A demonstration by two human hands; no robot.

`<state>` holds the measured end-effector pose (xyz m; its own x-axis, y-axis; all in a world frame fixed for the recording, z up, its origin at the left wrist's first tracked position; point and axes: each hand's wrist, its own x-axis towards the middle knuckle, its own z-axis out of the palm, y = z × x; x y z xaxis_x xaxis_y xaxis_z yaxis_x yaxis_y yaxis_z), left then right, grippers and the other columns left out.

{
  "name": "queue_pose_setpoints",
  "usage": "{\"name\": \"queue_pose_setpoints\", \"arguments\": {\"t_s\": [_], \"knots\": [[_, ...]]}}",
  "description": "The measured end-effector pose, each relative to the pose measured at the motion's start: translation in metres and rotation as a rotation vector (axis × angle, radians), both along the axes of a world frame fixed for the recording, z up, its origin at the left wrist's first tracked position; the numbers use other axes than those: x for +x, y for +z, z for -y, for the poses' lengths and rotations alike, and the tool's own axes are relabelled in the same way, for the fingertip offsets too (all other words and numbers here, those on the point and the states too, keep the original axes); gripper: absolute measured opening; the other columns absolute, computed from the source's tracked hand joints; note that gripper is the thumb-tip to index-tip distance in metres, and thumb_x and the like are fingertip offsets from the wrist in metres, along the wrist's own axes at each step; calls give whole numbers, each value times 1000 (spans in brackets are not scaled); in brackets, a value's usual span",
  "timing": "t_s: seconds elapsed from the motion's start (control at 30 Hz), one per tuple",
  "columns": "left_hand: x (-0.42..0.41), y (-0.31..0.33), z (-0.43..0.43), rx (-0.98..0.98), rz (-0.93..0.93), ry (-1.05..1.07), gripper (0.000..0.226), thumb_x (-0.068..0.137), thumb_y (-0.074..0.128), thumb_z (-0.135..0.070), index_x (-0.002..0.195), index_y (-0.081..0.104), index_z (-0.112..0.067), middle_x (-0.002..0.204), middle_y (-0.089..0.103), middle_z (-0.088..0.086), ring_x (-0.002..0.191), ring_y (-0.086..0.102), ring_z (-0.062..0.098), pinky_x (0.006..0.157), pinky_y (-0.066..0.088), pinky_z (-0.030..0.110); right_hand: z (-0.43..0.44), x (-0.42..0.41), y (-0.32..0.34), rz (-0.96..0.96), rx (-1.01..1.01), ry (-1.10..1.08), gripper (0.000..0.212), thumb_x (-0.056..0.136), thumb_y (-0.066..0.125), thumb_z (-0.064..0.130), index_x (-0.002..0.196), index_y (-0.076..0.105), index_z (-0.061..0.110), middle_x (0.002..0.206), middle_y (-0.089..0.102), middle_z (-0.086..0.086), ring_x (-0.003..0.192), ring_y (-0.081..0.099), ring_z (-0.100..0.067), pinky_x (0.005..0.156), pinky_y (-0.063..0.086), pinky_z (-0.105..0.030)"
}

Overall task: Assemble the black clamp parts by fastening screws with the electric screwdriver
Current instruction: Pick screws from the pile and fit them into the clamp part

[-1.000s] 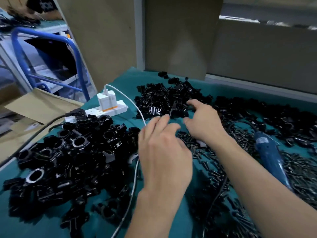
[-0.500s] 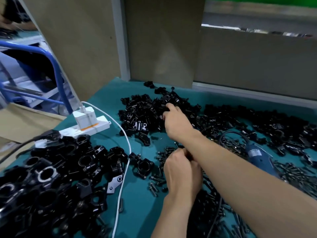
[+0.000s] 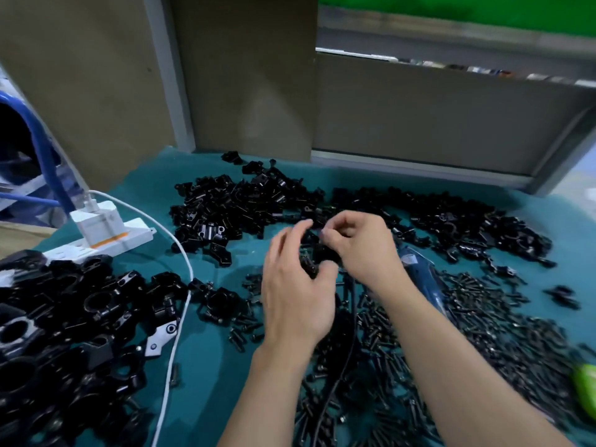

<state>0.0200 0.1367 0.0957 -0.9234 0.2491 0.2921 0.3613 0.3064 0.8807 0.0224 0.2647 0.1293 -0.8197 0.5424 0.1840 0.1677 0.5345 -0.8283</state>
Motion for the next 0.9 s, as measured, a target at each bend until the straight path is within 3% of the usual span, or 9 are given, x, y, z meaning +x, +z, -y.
{"name": "queue_pose_setpoints", "arguments": {"t_s": [0.1,0.2,0.27,0.4,0.47,0.53,0.63,0.73,0.9], "knots": [[-4,-3,-2,-78,100,-210,37,93,68,-39,128,64,-48,125,67,-24,118,62,7,100,52,31,2,33,-13,-90,-294,-67,15,94,72,12,79,74,15,71,76,0,68,68,-12,65,58,-32],[9,-10,-6,209,188,-182,30,88,80,-24,94,73,-52,98,74,-31,97,70,-5,82,54,12,10,57,-19,-193,-631,-64,19,101,62,10,86,72,7,75,74,-5,68,68,-12,59,56,-25],[22,-19,-11,321,189,-110,34,90,79,-21,90,74,-54,96,75,-31,94,70,-8,82,56,14,14,68,-23,-173,-712,-7,17,103,57,7,94,71,4,84,74,-9,77,70,-15,66,59,-29],[39,-29,-19,324,94,-111,30,98,70,-20,103,75,-50,120,68,-27,117,60,-10,98,52,16,12,86,-26,-110,-675,52,22,103,51,2,107,73,6,98,78,-15,92,74,-23,84,61,-36],[38,-26,-22,349,126,-168,34,99,69,-20,96,76,-53,130,63,-29,123,59,-3,93,54,19,10,93,-29,-71,-626,97,24,104,53,4,109,75,14,97,79,-10,92,75,-25,82,62,-37],[33,-23,-23,360,213,-281,34,98,70,-19,92,80,-51,136,60,-26,113,66,4,78,58,21,7,99,-32,-120,-715,123,25,103,54,-2,111,74,12,88,77,-10,76,71,-23,71,59,-32],[25,-23,-21,351,394,-557,24,91,74,-23,106,81,-39,115,77,2,79,70,11,69,58,27,-2,106,-38,-135,-726,107,30,101,54,-6,114,72,14,81,72,-13,69,62,-21,63,54,-28],[18,-25,-19,264,442,-666,29,86,71,-37,113,78,-36,97,77,16,74,71,17,73,58,30,-7,110,-40,-87,-624,128,40,100,53,-5,126,64,23,76,70,-6,69,60,-21,63,52,-31],[9,-27,-15,271,497,-825,22,98,60,-28,112,77,-25,92,72,30,66,68,24,66,56,32,-7,112,-36,-23,-605,227,63,99,56,-8,148,48,30,82,72,3,68,61,-21,60,51,-30]]}}
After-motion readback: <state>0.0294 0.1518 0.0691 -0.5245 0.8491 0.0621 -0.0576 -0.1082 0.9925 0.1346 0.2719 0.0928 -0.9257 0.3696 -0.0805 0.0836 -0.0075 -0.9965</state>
